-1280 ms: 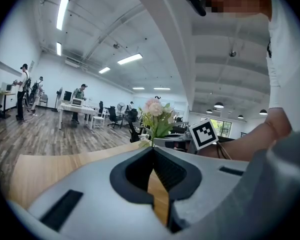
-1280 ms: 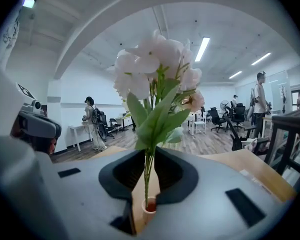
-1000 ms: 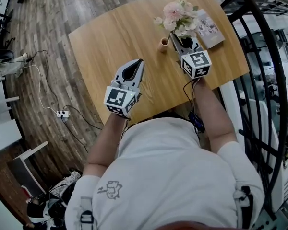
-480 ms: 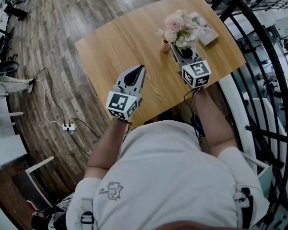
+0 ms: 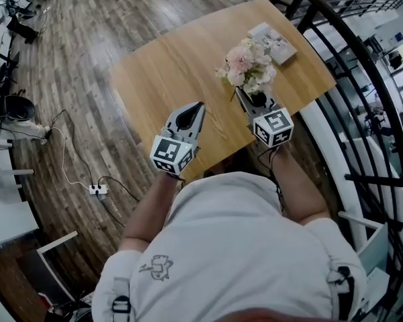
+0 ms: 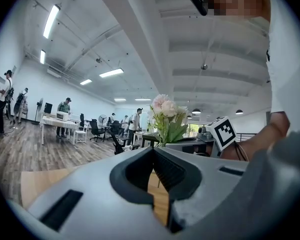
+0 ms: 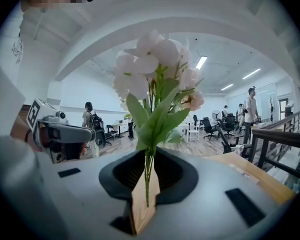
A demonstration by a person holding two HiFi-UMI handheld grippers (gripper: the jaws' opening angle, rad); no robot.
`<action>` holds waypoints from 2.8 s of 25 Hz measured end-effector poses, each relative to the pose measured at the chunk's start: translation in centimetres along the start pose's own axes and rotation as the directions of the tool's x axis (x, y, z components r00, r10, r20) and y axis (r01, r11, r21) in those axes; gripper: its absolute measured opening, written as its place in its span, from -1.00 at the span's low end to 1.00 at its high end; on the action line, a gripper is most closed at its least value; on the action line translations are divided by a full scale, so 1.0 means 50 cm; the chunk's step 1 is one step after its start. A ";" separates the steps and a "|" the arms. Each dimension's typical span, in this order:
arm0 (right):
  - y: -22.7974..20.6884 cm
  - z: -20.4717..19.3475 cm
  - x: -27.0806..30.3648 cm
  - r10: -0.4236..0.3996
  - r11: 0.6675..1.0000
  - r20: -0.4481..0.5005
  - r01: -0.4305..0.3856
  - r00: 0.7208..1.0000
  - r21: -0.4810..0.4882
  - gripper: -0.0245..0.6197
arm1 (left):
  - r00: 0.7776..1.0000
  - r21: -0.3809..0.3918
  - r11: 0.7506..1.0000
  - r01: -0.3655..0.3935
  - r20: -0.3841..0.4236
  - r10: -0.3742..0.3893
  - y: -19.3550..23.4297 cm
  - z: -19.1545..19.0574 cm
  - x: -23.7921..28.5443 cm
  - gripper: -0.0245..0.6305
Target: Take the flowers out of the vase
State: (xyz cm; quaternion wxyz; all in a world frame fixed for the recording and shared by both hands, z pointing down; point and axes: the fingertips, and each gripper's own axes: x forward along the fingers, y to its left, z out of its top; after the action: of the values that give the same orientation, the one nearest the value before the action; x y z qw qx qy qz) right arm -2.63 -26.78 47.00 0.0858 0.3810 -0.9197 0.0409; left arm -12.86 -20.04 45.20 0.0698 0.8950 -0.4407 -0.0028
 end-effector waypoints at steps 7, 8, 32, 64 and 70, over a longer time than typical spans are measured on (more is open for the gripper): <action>0.004 0.002 -0.083 0.008 1.000 0.020 -0.008 1.000 -0.002 -0.74 | 1.000 0.003 1.000 -0.021 -0.006 0.021 -0.030 -0.007 -0.001 -0.91; -0.003 0.001 -0.099 0.011 1.000 0.021 -0.011 1.000 -0.005 -0.74 | 1.000 0.005 1.000 -0.024 -0.007 0.024 -0.043 -0.007 0.004 -0.91; -0.113 -0.024 -0.368 0.217 0.976 0.055 -0.217 0.975 -0.014 -0.74 | 0.980 0.007 0.980 -0.197 -0.020 0.197 -0.356 -0.020 0.089 -0.91; 0.289 -0.038 -0.579 0.128 0.992 0.099 -0.128 0.987 -0.006 -0.76 | 0.996 0.022 0.996 -0.084 0.000 0.084 -0.459 -0.048 -0.338 -0.91; 0.346 -0.039 -0.610 0.140 0.990 0.098 -0.136 0.985 -0.042 -0.76 | 0.997 0.036 0.996 -0.080 0.006 0.079 -0.448 -0.053 -0.387 -0.91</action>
State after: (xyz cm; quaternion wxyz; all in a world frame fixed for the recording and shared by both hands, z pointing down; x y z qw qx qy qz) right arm 6.57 6.88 42.96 0.0430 0.3163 -0.9476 0.0112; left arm -6.84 9.04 43.90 0.0527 0.8778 -0.4761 0.0058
